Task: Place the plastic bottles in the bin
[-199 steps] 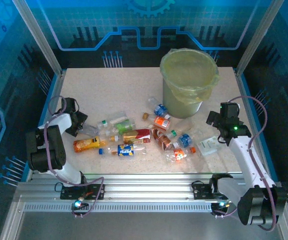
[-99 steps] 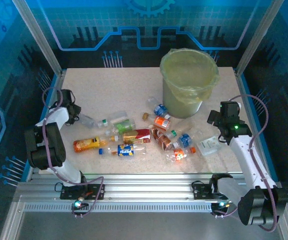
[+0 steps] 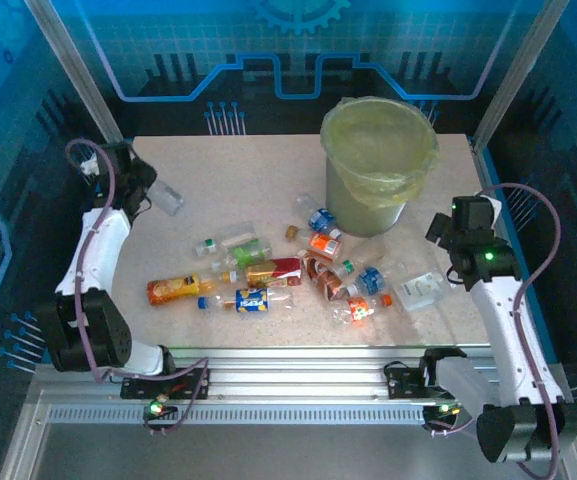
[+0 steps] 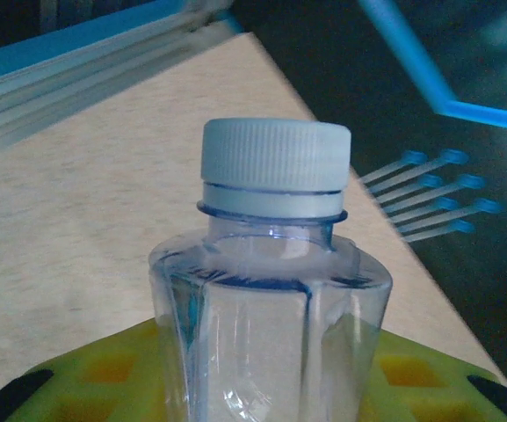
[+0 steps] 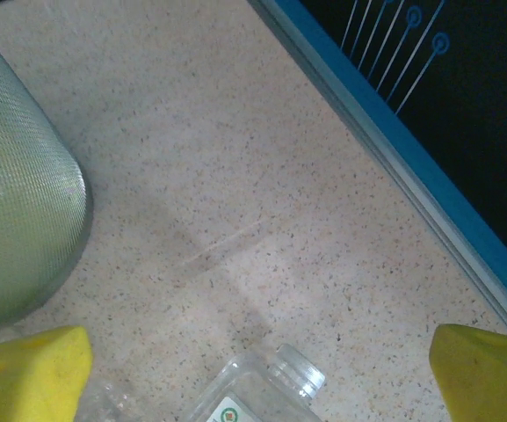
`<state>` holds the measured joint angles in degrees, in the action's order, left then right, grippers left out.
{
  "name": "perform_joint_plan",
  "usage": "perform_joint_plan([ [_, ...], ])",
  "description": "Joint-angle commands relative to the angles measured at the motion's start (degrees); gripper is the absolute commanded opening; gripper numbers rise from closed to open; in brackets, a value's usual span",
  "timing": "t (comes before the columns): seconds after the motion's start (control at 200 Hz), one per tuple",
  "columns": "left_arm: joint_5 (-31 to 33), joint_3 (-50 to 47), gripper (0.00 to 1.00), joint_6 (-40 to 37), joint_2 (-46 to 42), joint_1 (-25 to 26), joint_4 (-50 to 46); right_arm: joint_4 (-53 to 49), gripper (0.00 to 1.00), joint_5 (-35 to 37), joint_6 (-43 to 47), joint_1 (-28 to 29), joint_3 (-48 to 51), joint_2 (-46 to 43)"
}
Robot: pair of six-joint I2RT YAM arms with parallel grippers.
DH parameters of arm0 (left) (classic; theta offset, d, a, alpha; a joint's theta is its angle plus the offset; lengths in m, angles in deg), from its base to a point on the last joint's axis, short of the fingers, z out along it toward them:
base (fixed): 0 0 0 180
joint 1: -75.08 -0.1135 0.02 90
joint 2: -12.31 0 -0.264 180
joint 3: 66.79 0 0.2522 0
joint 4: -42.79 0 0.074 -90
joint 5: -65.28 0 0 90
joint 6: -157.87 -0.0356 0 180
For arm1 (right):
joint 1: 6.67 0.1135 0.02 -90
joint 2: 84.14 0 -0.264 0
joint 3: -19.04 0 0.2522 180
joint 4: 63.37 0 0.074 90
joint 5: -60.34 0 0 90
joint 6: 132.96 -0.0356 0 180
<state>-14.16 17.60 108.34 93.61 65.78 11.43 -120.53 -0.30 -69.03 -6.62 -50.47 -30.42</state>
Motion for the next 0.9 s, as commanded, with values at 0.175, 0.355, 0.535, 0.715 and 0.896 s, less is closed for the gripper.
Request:
perform_joint_plan([
  [0.175, -3.0, 17.4, 0.25, -6.5, 3.5, 19.0, 7.0, -4.1, 1.0, -0.8, -0.8, 0.8, -3.6, -3.2],
  [0.355, -6.1, 28.7, 0.25, -9.3, 11.5, 28.3, 14.3, -5.5, 1.0, -1.1, -0.5, 0.9, -4.6, -3.6],
  [0.535, -10.8, 38.6, 0.24, -12.2, 20.0, 34.0, 23.0, -4.4, 1.0, -3.3, -0.7, 0.9, -2.8, -4.6],
  [0.715, -16.0, 48.0, 0.21, -16.6, 29.5, 38.9, 29.7, -4.1, 1.0, -5.0, -1.9, 0.9, -1.9, -4.2],
  [0.896, -19.9, 57.9, 0.21, -20.3, 38.7, 42.0, 28.5, -4.7, 1.0, -5.1, -3.0, 0.9, -1.6, -4.4],
])
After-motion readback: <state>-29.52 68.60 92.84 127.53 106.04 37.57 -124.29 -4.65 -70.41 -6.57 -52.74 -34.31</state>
